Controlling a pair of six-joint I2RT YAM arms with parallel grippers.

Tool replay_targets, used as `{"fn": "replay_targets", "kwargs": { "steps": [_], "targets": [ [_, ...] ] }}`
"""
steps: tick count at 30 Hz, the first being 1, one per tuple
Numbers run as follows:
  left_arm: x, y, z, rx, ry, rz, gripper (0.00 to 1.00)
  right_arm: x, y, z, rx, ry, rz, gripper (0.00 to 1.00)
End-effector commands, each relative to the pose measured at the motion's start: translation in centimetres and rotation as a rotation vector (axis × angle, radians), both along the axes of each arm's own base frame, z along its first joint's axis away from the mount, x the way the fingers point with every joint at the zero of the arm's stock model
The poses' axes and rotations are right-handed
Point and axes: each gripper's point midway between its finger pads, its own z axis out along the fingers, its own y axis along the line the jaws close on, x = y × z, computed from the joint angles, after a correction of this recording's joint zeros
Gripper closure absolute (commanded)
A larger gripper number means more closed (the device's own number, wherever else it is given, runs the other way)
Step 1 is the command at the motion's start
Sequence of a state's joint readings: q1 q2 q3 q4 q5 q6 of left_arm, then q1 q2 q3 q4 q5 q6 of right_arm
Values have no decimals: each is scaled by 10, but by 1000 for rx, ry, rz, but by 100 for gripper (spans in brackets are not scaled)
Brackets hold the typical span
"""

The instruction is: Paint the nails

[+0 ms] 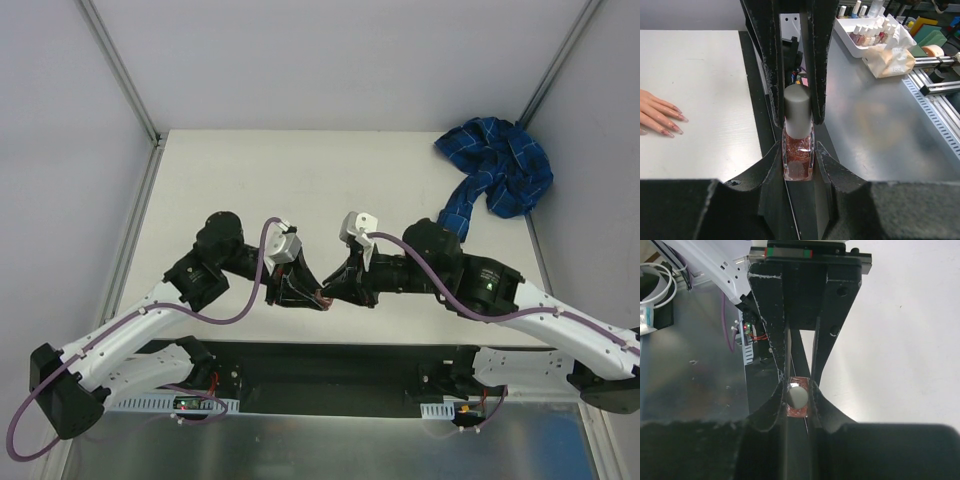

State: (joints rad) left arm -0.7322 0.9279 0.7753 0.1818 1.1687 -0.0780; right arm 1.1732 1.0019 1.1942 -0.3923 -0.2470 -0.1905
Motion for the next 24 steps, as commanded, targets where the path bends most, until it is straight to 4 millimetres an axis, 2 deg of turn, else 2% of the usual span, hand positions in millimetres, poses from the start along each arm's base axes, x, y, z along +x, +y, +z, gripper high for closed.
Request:
{"fn": "replay_targets", "kwargs": {
  "steps": [1,4,7,8,9,10,11,12,13,14,16,17,21,24],
  "targets": [
    [6,-1,23,-77,-91,54,100,-1,7,0,22,1,21,94],
    [17,-1,24,-78,-117,136,100,5,11,-13,7,29,-17,99],
    [37,1,24,-81,-145,276,100,16,18,-24,24,75,-106,99],
    [49,4,25,-86,-160,366,100,23,19,-27,29,84,-161,99],
    [59,7,25,-85,-168,431,100,30,23,-33,30,129,-247,99],
    [67,10,24,-81,-175,489,100,53,15,-38,23,74,-476,100],
    [73,15,24,-84,-186,544,100,65,7,-41,21,55,-638,99],
    [89,22,21,-65,-189,644,100,70,1,-46,82,170,-846,99],
    [92,24,19,-56,-186,672,100,76,-13,-55,49,105,-1016,99],
    [96,27,22,-52,-208,696,100,74,-8,-59,60,127,-1064,99],
    [97,27,19,-36,-211,696,100,72,5,-70,25,114,-1107,99],
    [98,27,18,-35,-209,699,100,72,12,-57,42,117,-1112,99],
    [97,24,15,-24,-206,681,100,76,13,-46,-20,42,-1085,98],
    [86,17,15,-26,-194,594,100,76,-3,-34,-59,-21,-1035,80]
  ]
}}
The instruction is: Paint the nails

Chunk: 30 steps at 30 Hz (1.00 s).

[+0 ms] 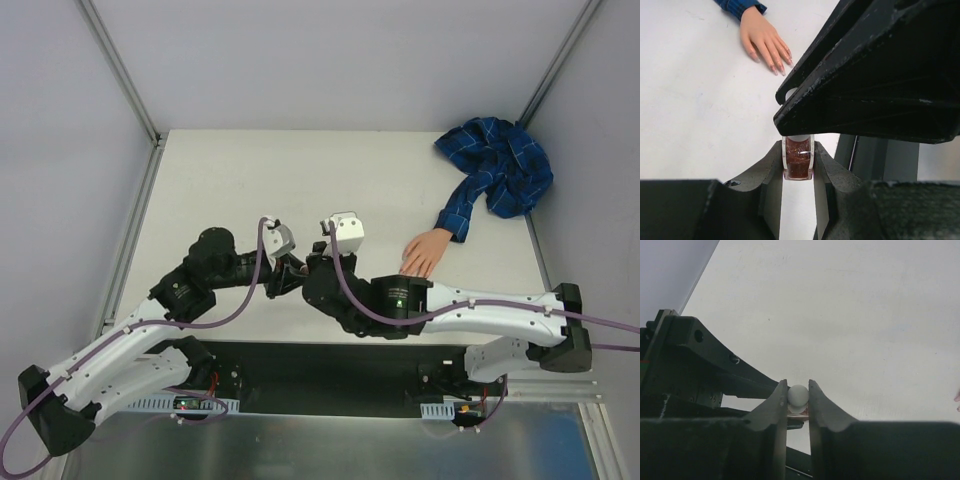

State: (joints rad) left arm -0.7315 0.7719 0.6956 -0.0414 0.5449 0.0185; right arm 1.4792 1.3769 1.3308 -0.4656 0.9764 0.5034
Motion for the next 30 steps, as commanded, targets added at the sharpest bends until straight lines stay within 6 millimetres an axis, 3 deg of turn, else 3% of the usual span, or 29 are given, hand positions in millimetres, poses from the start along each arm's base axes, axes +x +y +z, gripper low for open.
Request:
{"fn": "replay_targets", "kwargs": {
  "steps": [1,2,5,6,9,12,16,18,21,26,30],
  "targets": [
    [3,-13,65,-159,-169,-58,100,-6,-25,15,-99,-40,66,71],
    [-7,-18,65,-163,-149,-131,100,-7,-33,25,-130,-71,117,65],
    [-23,-25,65,-169,-111,-246,100,-13,-38,29,-158,-67,237,47],
    [-27,-26,64,-169,-100,-275,100,-16,-44,35,-171,-78,300,37],
    [-43,-29,64,-175,-77,-385,100,-27,-51,43,-156,-90,448,29],
    [-61,-30,68,-198,-40,-512,100,-43,-46,47,-93,-102,632,26],
    [-78,-28,71,-232,-8,-619,100,-64,-45,54,17,-101,834,29],
    [-84,-27,72,-238,-4,-653,100,-72,-42,55,45,-100,906,38],
    [-89,-26,72,-240,5,-688,100,-75,-36,56,57,-100,951,48],
    [-89,-27,70,-236,21,-695,100,-76,-23,57,56,-93,990,54],
    [-87,-28,72,-240,7,-675,100,-77,-19,54,44,-79,1014,68]
  ]
}}
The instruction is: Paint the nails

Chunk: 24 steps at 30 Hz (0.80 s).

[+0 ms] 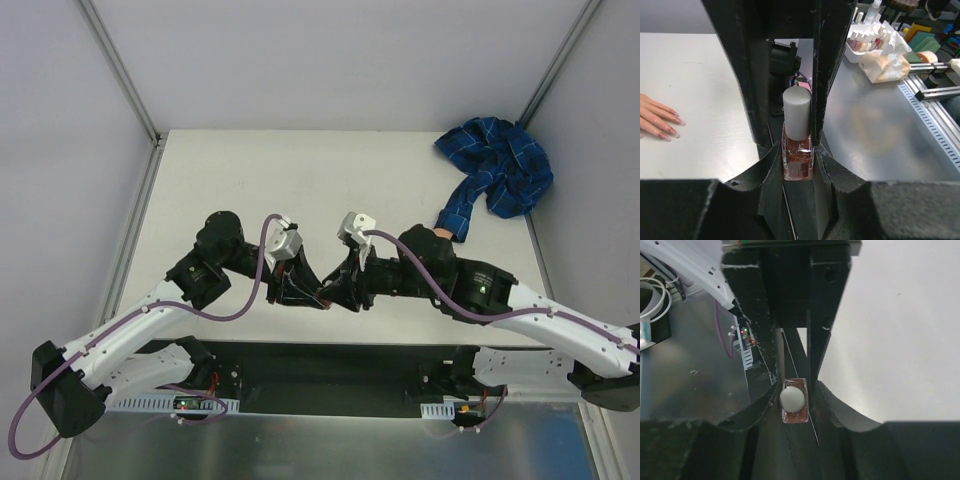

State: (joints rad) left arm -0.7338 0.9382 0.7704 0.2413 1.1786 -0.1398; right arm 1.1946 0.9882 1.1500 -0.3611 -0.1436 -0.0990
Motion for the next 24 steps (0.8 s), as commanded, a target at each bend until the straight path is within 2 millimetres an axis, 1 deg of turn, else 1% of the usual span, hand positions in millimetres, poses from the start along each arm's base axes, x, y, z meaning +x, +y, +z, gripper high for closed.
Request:
{"fn": "replay_targets", "kwargs": {
  "steps": [1,2,3,4,5,6,8,9,10,11,12,13,14,15,16,17,18,19,20,22,24],
  "targets": [
    [-8,2,19,-73,-79,-45,100,-6,8,18,50,-31,72,73],
    [-7,1,19,-75,-83,-33,100,-6,8,18,50,-30,70,79],
    [-1,0,19,-73,-85,8,100,-6,7,18,51,-29,63,88],
    [3,0,21,-78,-99,43,100,-5,6,15,47,-26,58,92],
    [7,0,21,-79,-108,74,100,-4,7,15,49,-24,54,99],
    [18,-2,19,-65,-104,146,100,-3,7,12,48,-13,41,99],
    [29,1,21,-76,-130,224,100,2,11,5,56,1,11,99],
    [41,1,21,-73,-133,297,100,4,13,3,65,16,-5,99],
    [43,3,22,-81,-142,327,100,7,17,-2,72,50,-39,99],
    [50,5,22,-82,-147,368,100,24,18,-9,73,51,-167,99],
    [59,9,23,-86,-160,437,100,35,18,-13,66,43,-267,99],
    [65,11,22,-85,-168,481,100,46,19,-22,51,58,-404,99],
    [71,13,21,-82,-173,519,100,65,-6,-20,24,-29,-700,99],
    [81,18,21,-76,-184,593,100,68,-13,-19,23,-29,-814,99],
    [84,21,20,-72,-192,617,100,59,-9,-43,-32,6,-896,99],
    [86,22,20,-70,-204,630,100,67,-12,-19,28,-23,-993,99],
    [87,24,20,-65,-217,637,100,66,-4,-20,13,-42,-1000,99],
    [87,24,19,-60,-217,637,100,63,3,-30,-48,-80,-1000,99],
    [86,23,18,-59,-215,631,100,64,9,-17,-34,-79,-1008,99],
    [82,19,16,-54,-209,600,100,65,11,-20,-88,-97,-985,98],
    [80,17,15,-49,-200,581,100,65,7,-19,-105,-92,-955,90]
  ]
}}
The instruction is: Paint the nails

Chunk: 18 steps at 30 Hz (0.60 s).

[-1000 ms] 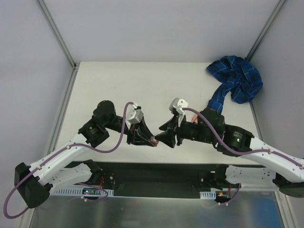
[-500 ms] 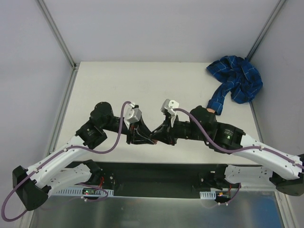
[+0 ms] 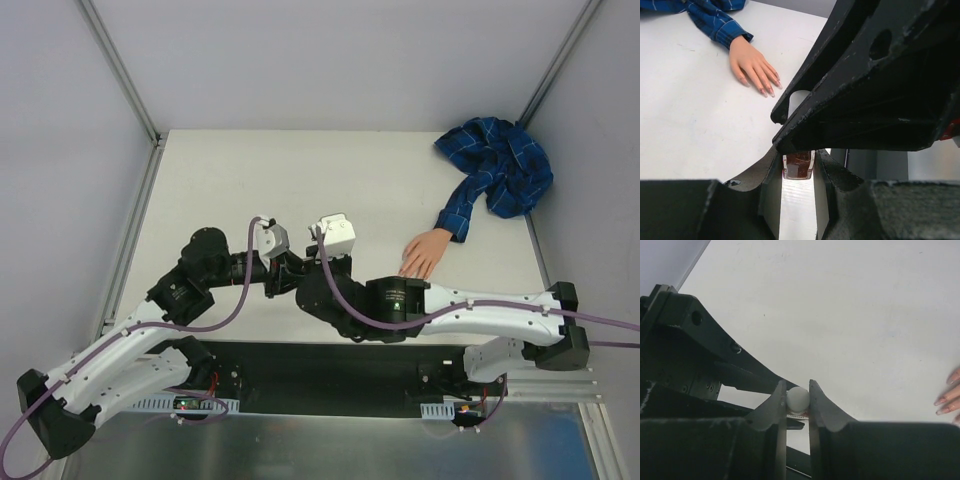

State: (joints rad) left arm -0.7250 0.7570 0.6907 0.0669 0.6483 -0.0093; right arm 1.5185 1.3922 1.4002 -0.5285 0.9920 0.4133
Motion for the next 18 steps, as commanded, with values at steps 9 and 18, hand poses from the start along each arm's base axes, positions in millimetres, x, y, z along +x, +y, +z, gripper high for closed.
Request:
{"fn": "replay_targets", "kwargs": {
  "steps": [9,18],
  "targets": [
    [-22,-16,45,-106,-85,-201,100,-32,-32,37,16,-5,478,37],
    [-71,-21,46,-116,-10,-525,100,-66,-33,57,75,-34,830,46]
  ]
}}
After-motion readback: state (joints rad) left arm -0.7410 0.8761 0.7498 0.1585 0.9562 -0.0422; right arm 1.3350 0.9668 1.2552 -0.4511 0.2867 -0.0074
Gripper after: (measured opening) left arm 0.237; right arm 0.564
